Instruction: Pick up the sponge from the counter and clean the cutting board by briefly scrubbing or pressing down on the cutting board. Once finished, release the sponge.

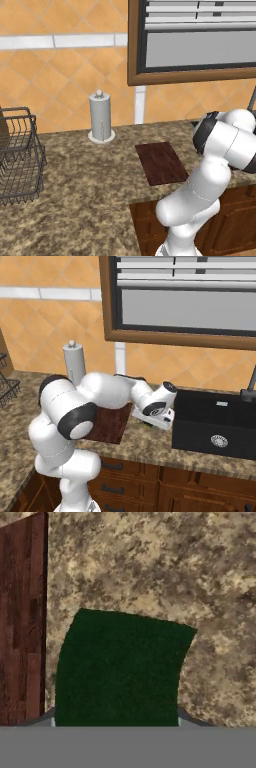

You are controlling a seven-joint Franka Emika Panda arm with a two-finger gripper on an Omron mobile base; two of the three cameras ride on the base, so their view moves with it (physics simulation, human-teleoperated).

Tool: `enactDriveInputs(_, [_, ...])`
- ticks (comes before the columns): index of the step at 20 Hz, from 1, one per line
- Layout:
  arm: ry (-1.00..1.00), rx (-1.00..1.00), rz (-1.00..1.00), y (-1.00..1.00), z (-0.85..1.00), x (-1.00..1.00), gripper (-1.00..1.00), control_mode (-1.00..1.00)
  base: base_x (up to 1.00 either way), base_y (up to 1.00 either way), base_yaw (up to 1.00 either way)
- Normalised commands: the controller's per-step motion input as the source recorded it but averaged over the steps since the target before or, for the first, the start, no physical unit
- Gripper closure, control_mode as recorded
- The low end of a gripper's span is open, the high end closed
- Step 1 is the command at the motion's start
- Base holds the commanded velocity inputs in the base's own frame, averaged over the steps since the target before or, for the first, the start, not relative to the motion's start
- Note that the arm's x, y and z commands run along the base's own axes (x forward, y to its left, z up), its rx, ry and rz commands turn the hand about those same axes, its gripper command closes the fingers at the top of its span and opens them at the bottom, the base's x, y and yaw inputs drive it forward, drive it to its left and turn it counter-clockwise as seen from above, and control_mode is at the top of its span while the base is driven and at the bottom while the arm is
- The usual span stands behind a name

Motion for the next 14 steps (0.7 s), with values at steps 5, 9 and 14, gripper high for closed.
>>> enactDriveInputs(5, [0.01,-0.09,0.00,0.12,-0.23,0.00,-1.00,-1.00,0.00,0.00,0.00])
enactDriveInputs(9, [0.00,-0.01,0.00,0.02,-0.02,0.00,-1.00,-1.00,0.00,0.00,0.00])
enactDriveInputs(14, [0.00,0.00,0.00,0.02,0.04,0.00,-1.00,-1.00,0.00,0.00,0.00])
